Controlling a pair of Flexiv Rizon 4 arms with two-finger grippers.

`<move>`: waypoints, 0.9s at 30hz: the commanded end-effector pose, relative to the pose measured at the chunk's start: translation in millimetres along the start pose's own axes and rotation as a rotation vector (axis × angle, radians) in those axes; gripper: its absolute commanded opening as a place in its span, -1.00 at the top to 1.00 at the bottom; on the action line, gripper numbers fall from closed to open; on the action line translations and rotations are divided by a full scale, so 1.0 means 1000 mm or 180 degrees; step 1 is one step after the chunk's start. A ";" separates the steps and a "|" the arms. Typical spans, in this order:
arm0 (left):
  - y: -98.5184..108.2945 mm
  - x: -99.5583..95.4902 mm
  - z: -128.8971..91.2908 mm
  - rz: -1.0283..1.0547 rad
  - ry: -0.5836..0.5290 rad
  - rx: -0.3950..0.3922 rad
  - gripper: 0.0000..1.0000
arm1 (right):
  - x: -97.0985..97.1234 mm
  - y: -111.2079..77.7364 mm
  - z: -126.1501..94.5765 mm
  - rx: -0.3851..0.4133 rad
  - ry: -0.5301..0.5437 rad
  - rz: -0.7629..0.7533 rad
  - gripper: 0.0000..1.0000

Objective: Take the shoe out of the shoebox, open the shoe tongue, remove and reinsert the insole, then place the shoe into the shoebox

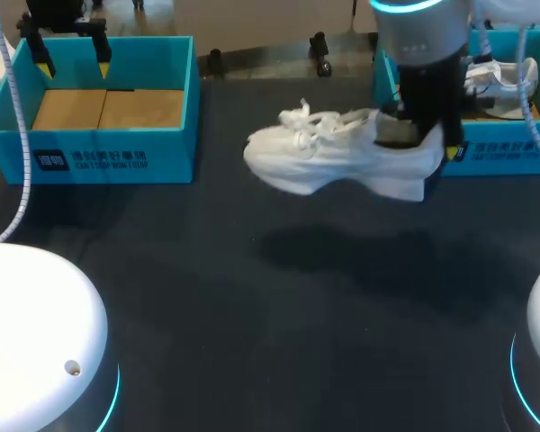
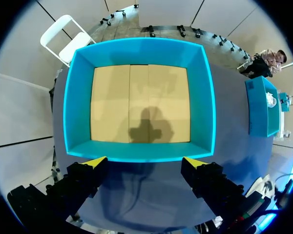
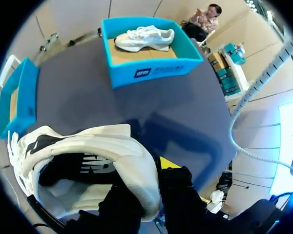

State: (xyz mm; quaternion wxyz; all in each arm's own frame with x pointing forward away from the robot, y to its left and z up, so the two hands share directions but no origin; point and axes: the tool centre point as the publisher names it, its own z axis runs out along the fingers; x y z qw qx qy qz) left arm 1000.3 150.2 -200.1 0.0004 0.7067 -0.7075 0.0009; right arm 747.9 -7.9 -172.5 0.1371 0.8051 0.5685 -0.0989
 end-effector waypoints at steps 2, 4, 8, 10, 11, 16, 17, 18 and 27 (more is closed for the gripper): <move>0.000 0.000 0.000 -0.0001 -0.0002 -0.0001 -1.00 | 0.022 -0.024 -0.002 -0.0011 -0.0077 -0.0058 1.00; 0.000 0.000 0.000 -0.0001 -0.0002 -0.0001 -1.00 | 0.031 -0.036 -0.002 -0.0022 -0.0063 -0.0082 1.00; 0.000 0.000 0.000 -0.0001 -0.0002 -0.0001 -1.00 | 0.044 -0.052 0.002 -0.0033 -0.0054 -0.0153 1.00; 0.000 0.000 0.000 -0.0001 -0.0002 -0.0001 -1.00 | 0.050 -0.059 0.004 -0.0004 -0.0074 -0.0178 1.00; 0.000 0.000 0.000 -0.0001 -0.0002 -0.0001 -1.00 | 0.051 -0.061 0.004 -0.0005 -0.0067 -0.0156 1.00; 0.000 0.000 0.000 -0.0001 -0.0002 -0.0001 -1.00 | 0.053 -0.069 0.007 0.0061 0.0003 -0.0099 1.00; 0.000 0.000 0.000 -0.0001 -0.0002 -0.0001 -1.00 | 0.053 -0.069 0.007 0.0061 0.0003 -0.0099 1.00; 0.000 0.000 0.000 -0.0001 -0.0002 -0.0001 -1.00 | 0.053 -0.069 0.007 0.0061 0.0003 -0.0099 1.00; 0.000 0.000 0.000 -0.0001 -0.0002 -0.0001 -1.00 | 0.053 -0.069 0.007 0.0061 0.0003 -0.0099 1.00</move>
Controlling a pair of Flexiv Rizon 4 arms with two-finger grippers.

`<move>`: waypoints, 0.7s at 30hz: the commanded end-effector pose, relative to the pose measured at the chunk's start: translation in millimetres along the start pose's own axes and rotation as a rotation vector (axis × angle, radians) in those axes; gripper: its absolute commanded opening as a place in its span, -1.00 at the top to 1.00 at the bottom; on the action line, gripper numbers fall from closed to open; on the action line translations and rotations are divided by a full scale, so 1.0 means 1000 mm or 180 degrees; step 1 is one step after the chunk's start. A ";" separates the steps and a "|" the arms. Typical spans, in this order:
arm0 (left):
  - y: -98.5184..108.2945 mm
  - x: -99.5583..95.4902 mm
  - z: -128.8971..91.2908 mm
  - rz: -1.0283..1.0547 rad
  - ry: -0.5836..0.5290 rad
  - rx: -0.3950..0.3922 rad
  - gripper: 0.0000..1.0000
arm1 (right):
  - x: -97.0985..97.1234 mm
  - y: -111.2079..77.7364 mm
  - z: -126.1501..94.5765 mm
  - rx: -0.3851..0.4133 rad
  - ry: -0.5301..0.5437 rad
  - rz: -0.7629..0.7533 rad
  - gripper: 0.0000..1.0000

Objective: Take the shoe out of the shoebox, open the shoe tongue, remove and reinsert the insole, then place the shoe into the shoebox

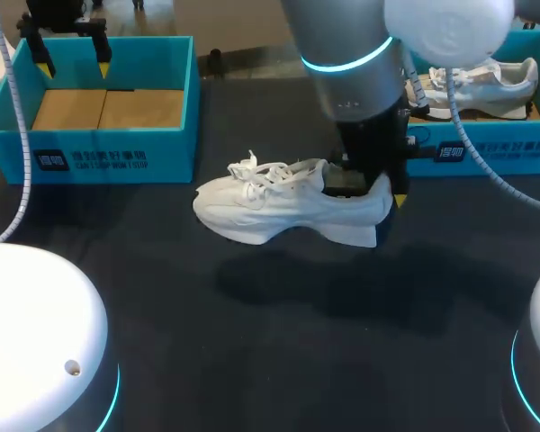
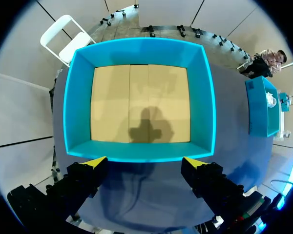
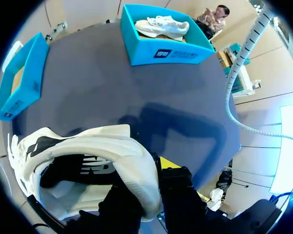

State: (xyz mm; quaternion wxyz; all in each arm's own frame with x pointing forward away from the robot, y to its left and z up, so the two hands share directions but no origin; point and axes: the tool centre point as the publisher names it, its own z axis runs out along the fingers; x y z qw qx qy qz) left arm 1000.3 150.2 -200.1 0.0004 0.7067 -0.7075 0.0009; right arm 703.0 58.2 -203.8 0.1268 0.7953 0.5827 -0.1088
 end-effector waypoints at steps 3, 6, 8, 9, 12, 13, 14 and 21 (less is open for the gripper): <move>0.000 0.000 0.000 -0.0001 -0.0002 -0.0001 -1.00 | 0.000 -0.002 0.000 -0.0010 0.0011 0.0024 1.00; 0.000 0.000 0.000 -0.0001 -0.0002 -0.0001 -1.00 | 0.000 -0.002 0.000 -0.0010 0.0011 0.0024 1.00; 0.000 0.000 0.000 -0.0001 -0.0002 -0.0001 -1.00 | 0.000 -0.002 0.000 -0.0010 0.0011 0.0024 1.00; 0.000 0.000 0.000 -0.0001 -0.0002 -0.0001 -1.00 | 0.000 -0.002 0.000 -0.0010 0.0011 0.0024 1.00; 0.000 0.000 0.000 -0.0001 -0.0002 -0.0001 -1.00 | -0.002 -0.008 0.008 -0.0049 0.0005 -0.0024 1.00; 0.000 0.000 0.000 -0.0001 -0.0002 -0.0001 -1.00 | -0.003 -0.009 0.010 -0.0053 0.0008 -0.0026 1.00; 0.000 0.000 0.000 -0.0001 -0.0002 -0.0001 -1.00 | -0.004 -0.013 0.016 -0.0051 0.0017 -0.0029 1.00; 0.000 0.000 0.000 -0.0001 -0.0002 -0.0001 -1.00 | -0.001 -0.026 0.045 -0.0130 0.0113 -0.0246 1.00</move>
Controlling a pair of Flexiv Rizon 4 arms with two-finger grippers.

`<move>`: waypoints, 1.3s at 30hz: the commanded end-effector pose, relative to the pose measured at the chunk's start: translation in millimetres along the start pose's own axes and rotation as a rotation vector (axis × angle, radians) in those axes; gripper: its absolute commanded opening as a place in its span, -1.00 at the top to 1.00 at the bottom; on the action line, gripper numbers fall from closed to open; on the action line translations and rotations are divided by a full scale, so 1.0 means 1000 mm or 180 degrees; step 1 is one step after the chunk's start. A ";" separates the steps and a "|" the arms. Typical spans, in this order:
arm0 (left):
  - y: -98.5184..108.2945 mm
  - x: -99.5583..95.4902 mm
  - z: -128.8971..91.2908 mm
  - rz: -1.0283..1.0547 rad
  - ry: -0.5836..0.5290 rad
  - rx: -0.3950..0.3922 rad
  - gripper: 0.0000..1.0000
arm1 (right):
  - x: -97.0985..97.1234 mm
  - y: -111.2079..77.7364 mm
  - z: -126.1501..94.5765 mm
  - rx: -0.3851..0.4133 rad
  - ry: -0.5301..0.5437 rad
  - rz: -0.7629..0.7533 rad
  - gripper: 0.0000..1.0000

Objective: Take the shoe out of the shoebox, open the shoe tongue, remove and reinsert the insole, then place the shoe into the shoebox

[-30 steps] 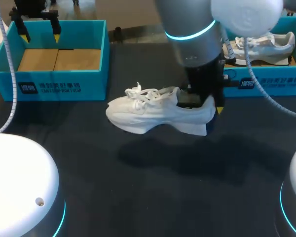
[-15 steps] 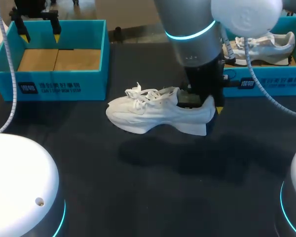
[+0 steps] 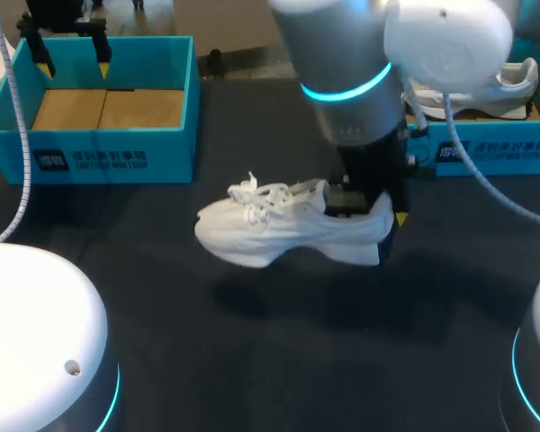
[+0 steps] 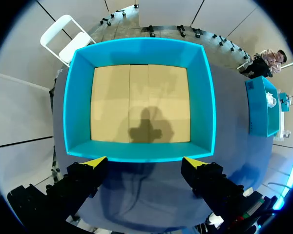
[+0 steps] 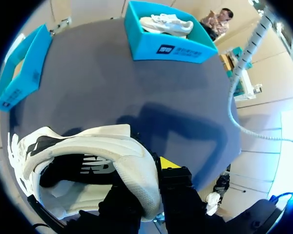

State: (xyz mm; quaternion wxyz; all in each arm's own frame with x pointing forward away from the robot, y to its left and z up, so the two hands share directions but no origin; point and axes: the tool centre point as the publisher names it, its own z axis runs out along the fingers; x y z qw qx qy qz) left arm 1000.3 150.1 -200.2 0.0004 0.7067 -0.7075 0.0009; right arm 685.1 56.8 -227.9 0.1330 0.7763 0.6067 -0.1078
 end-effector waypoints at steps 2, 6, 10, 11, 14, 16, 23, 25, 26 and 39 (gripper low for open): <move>0.000 0.000 0.000 -0.0001 -0.0002 -0.0001 -1.00 | 0.000 -0.010 0.029 -0.0069 0.0146 -0.0072 1.00; 0.000 0.000 0.000 -0.0001 -0.0002 -0.0001 -1.00 | 0.007 -0.012 0.050 0.0011 0.0193 -0.0110 1.00; 0.000 0.000 0.000 -0.0001 -0.0002 -0.0001 -1.00 | 0.016 -0.011 0.070 0.0045 0.0243 -0.0114 1.00; 0.000 0.000 0.000 -0.0001 -0.0002 -0.0001 -1.00 | 0.017 -0.010 0.072 0.0053 0.0254 -0.0118 1.00; 0.000 0.000 0.000 -0.0001 -0.0002 -0.0001 -1.00 | 0.024 -0.009 0.084 0.0003 0.0296 -0.0190 1.00; 0.000 0.000 0.000 -0.0001 -0.0002 -0.0001 -1.00 | 0.029 -0.009 0.092 -0.0038 0.0370 -0.0209 1.00; 0.000 0.000 0.000 -0.0001 -0.0002 -0.0001 -1.00 | 0.040 -0.011 0.111 -0.0073 0.0344 -0.0302 1.00; 0.000 0.000 0.000 -0.0001 -0.0002 -0.0001 -1.00 | 0.043 -0.012 0.116 -0.0079 0.0314 -0.0315 1.00; 0.000 0.000 0.000 -0.0001 -0.0002 -0.0001 -1.00 | 0.043 -0.012 0.117 -0.0081 0.0315 -0.0314 1.00; 0.000 0.000 0.000 -0.0001 -0.0002 -0.0001 -1.00 | 0.061 -0.007 0.132 -0.0139 0.0121 -0.0371 1.00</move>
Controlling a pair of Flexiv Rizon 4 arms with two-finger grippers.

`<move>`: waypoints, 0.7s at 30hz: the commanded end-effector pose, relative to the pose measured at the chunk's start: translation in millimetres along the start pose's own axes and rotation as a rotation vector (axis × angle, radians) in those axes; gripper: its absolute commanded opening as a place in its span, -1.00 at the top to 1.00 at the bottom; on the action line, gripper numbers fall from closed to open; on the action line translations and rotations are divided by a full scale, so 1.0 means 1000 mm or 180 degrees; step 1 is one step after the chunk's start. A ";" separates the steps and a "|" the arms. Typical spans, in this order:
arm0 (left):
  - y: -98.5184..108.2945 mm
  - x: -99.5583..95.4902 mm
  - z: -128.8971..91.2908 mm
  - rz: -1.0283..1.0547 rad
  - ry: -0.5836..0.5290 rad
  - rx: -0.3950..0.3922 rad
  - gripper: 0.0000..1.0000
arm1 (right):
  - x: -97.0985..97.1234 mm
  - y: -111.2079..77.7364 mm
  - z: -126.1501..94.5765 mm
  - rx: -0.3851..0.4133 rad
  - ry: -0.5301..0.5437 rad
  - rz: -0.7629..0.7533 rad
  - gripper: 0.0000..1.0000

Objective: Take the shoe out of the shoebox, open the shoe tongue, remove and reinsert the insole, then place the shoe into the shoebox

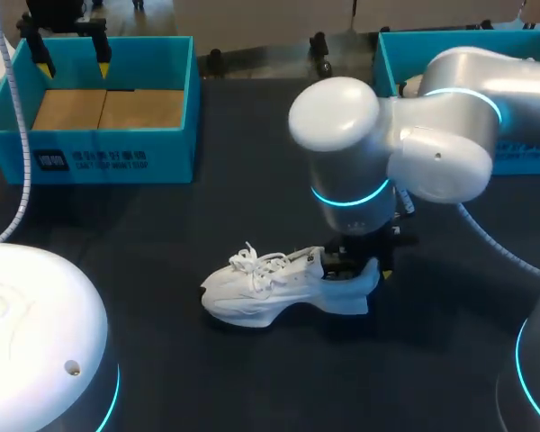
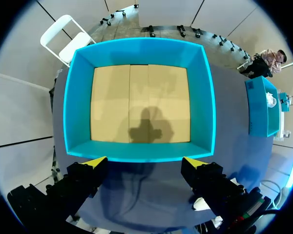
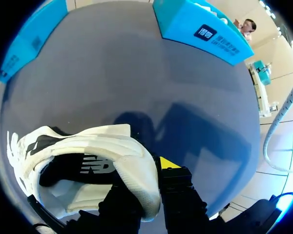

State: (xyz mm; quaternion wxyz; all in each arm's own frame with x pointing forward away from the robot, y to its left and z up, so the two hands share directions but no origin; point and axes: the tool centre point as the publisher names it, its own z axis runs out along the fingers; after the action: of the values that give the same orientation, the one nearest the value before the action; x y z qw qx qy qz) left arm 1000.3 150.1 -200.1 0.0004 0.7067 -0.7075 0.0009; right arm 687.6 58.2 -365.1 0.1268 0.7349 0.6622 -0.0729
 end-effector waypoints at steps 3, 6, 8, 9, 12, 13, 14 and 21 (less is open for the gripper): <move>0.000 0.000 0.000 -0.0001 -0.0002 -0.0001 -1.00 | 0.012 0.003 0.007 0.0055 -0.0107 0.0068 1.00; 0.000 0.000 0.000 -0.0001 -0.0002 -0.0001 -1.00 | 0.012 0.002 0.009 0.0057 -0.0156 0.0079 1.00; 0.000 0.000 0.000 -0.0001 -0.0002 -0.0001 -1.00 | 0.013 0.001 0.010 0.0058 -0.0187 0.0092 1.00; 0.000 0.000 0.000 -0.0001 -0.0002 -0.0001 -1.00 | 0.013 0.000 0.011 0.0060 -0.0199 0.0108 1.00; 0.000 0.000 0.000 -0.0001 -0.0002 -0.0001 -1.00 | 0.013 -0.001 0.013 0.0085 -0.0176 0.0170 1.00; 0.000 0.000 0.000 -0.0001 -0.0002 -0.0001 -1.00 | 0.013 -0.002 0.012 0.0082 -0.0173 0.0189 0.75; 0.000 0.000 0.000 -0.0001 -0.0002 -0.0001 -1.00 | 0.012 -0.004 0.011 0.0082 -0.0168 0.0194 0.32; 0.000 0.000 0.000 -0.0001 -0.0002 -0.0001 -1.00 | 0.005 -0.008 -0.009 0.0011 -0.0174 0.0207 -1.00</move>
State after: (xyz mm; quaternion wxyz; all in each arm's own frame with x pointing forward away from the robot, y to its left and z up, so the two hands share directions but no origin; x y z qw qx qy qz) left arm 1000.3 150.2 -200.1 0.0004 0.7067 -0.7075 0.0009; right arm 685.9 67.6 -371.0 0.1398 0.7516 0.6374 -0.0963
